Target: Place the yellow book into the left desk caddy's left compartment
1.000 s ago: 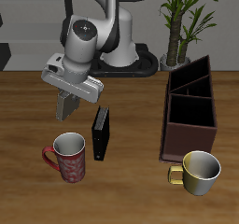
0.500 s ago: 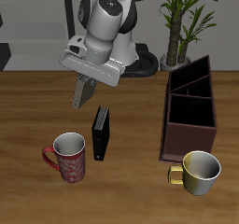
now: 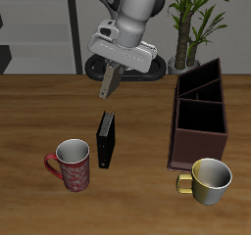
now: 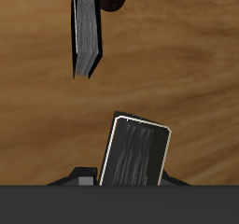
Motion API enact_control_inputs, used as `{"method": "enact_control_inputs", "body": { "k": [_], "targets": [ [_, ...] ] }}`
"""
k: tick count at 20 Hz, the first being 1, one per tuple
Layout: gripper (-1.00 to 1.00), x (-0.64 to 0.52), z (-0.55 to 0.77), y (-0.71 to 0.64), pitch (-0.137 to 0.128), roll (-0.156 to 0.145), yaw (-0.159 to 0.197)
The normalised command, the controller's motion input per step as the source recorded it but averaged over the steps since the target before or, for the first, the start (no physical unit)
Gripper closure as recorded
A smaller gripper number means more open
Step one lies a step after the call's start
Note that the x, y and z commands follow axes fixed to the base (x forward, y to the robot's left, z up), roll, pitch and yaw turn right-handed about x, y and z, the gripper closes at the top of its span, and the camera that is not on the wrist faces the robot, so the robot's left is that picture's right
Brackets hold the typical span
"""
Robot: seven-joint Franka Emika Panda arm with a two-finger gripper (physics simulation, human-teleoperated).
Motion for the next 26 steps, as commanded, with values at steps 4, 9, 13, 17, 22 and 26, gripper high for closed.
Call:
{"method": "enact_control_inputs", "body": {
  "k": [4, 9, 13, 17, 22, 26],
  "targets": [
    [1.00, -0.29, 0.31, 0.52, -0.049, 0.018, 0.002],
    [1.00, -0.21, 0.13, 0.35, 0.000, -0.010, 0.003],
    [1.00, -0.16, 0.11, 0.41, -0.022, 0.025, 0.021],
    [1.00, -0.13, -0.01, 0.37, 0.019, 0.040, -0.001],
    [1.00, -0.11, -0.02, 0.32, -0.012, -0.009, 0.033],
    [1.00, -0.22, -0.01, 0.44, -0.004, -0.004, 0.032]
  ]
}}
